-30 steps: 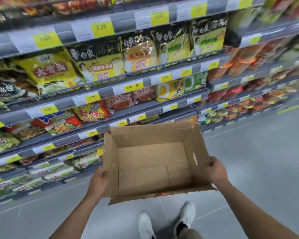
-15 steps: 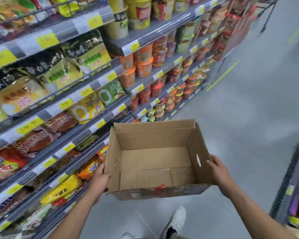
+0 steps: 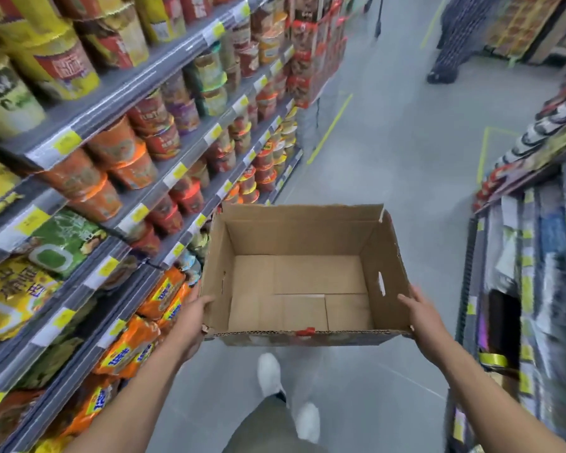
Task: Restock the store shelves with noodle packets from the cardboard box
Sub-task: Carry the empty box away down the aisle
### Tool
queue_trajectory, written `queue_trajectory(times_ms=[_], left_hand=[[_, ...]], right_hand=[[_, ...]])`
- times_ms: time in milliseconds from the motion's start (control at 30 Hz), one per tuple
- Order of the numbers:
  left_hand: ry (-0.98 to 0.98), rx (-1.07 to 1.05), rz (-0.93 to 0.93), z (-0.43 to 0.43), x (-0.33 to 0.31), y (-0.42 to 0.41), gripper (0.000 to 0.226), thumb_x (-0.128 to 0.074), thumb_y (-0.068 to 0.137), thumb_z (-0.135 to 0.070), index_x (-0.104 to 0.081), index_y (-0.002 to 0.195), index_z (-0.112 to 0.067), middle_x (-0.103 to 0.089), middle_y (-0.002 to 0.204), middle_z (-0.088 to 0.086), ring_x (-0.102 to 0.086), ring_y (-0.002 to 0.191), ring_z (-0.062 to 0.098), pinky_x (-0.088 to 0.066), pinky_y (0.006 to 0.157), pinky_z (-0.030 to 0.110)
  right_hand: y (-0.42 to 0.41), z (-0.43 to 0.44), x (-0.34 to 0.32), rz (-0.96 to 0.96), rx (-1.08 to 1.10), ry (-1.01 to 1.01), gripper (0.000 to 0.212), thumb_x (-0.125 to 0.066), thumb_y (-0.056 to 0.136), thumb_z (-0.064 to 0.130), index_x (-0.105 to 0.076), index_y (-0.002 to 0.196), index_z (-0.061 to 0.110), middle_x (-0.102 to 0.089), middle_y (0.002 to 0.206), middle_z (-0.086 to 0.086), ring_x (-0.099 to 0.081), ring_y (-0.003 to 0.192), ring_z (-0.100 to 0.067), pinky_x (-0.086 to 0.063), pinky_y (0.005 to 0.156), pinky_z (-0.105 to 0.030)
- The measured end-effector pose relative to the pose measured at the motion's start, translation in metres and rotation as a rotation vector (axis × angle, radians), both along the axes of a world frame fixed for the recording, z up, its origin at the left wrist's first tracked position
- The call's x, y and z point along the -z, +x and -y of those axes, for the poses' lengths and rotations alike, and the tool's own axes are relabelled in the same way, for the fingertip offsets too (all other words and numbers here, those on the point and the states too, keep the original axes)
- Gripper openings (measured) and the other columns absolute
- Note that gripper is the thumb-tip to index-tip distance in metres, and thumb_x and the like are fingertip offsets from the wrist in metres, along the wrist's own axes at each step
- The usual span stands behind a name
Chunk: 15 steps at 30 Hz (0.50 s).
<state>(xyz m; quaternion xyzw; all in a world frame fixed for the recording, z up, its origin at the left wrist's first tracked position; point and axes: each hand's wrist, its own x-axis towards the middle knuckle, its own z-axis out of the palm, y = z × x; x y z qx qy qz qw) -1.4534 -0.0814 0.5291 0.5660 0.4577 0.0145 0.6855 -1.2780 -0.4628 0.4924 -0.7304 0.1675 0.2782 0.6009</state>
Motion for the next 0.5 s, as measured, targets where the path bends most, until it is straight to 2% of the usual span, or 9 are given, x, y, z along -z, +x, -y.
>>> queue_trajectory(times_ms=[67,100,133,200,333,367,433,500], left_hand=[[-0.021,0.03,-0.003,-0.003,0.007,0.033,0.057,-0.046,0.1,-0.008,-0.037,0.153,-0.027,-0.065,0.132,0.006,-0.068,0.096,0.02,-0.057,0.068,0.032],[-0.03,0.036,-0.001,-0.001,0.005,0.049,0.058,-0.047,0.1,-0.009,-0.036,0.154,-0.027,-0.063,0.135,0.006,-0.066,0.1,0.023,-0.056,0.071,0.033],[-0.034,0.045,-0.008,0.0,0.008,0.071,0.059,-0.048,0.1,-0.008,-0.035,0.155,-0.026,-0.063,0.135,0.006,-0.065,0.103,0.024,-0.054,0.071,0.033],[-0.029,0.075,0.009,0.0,0.012,0.112,0.057,-0.047,0.101,-0.006,-0.037,0.154,-0.025,-0.064,0.129,0.007,-0.066,0.099,0.023,-0.055,0.072,0.033],[-0.03,0.128,0.053,-0.002,0.011,0.2,0.056,-0.044,0.102,-0.002,-0.036,0.145,-0.037,-0.065,0.117,0.001,-0.065,0.09,0.015,-0.058,0.068,0.027],[-0.023,0.147,0.042,-0.004,0.013,0.225,0.056,-0.044,0.102,-0.003,-0.035,0.145,-0.038,-0.065,0.118,-0.001,-0.065,0.096,0.017,-0.057,0.076,0.031],[-0.008,0.204,0.028,-0.008,0.009,0.262,0.056,-0.048,0.099,-0.012,-0.038,0.148,-0.037,-0.062,0.134,-0.001,-0.06,0.119,0.023,-0.049,0.101,0.044],[-0.023,0.271,0.005,-0.019,0.025,0.305,0.068,-0.06,0.085,-0.03,-0.04,0.149,-0.04,-0.054,0.148,-0.003,-0.051,0.135,0.026,-0.041,0.112,0.053]], right_hand=[[0.023,0.007,0.002,-0.018,0.034,0.004,0.041,-0.048,0.099,0.026,-0.054,0.136,0.044,-0.067,0.129,0.009,-0.066,0.114,-0.02,-0.055,0.081,-0.039],[0.033,0.009,0.001,-0.011,0.042,-0.006,0.04,-0.047,0.1,0.028,-0.054,0.135,0.044,-0.067,0.129,0.009,-0.066,0.113,-0.019,-0.055,0.084,-0.041],[0.048,0.011,0.001,-0.007,0.05,-0.022,0.039,-0.045,0.101,0.028,-0.053,0.135,0.043,-0.066,0.13,0.009,-0.065,0.114,-0.019,-0.054,0.08,-0.038],[0.078,0.014,0.003,0.0,0.08,-0.043,0.038,-0.043,0.103,0.029,-0.052,0.137,0.041,-0.063,0.133,0.008,-0.062,0.117,-0.019,-0.048,0.069,-0.031],[0.141,0.011,-0.002,0.015,0.152,-0.055,0.038,-0.04,0.105,0.025,-0.051,0.139,0.039,-0.065,0.129,0.007,-0.065,0.105,-0.016,-0.045,0.066,-0.03],[0.16,0.01,-0.003,0.011,0.166,-0.059,0.038,-0.04,0.105,0.024,-0.051,0.139,0.039,-0.065,0.128,0.007,-0.065,0.102,-0.016,-0.046,0.066,-0.03],[0.189,0.011,-0.005,0.005,0.195,-0.047,0.04,-0.04,0.106,0.023,-0.048,0.142,0.039,-0.061,0.134,0.007,-0.064,0.111,-0.019,-0.049,0.069,-0.031],[0.224,0.016,-0.003,-0.009,0.26,-0.024,0.042,-0.041,0.105,0.024,-0.045,0.145,0.039,-0.059,0.138,0.009,-0.063,0.116,-0.02,-0.052,0.074,-0.035]])
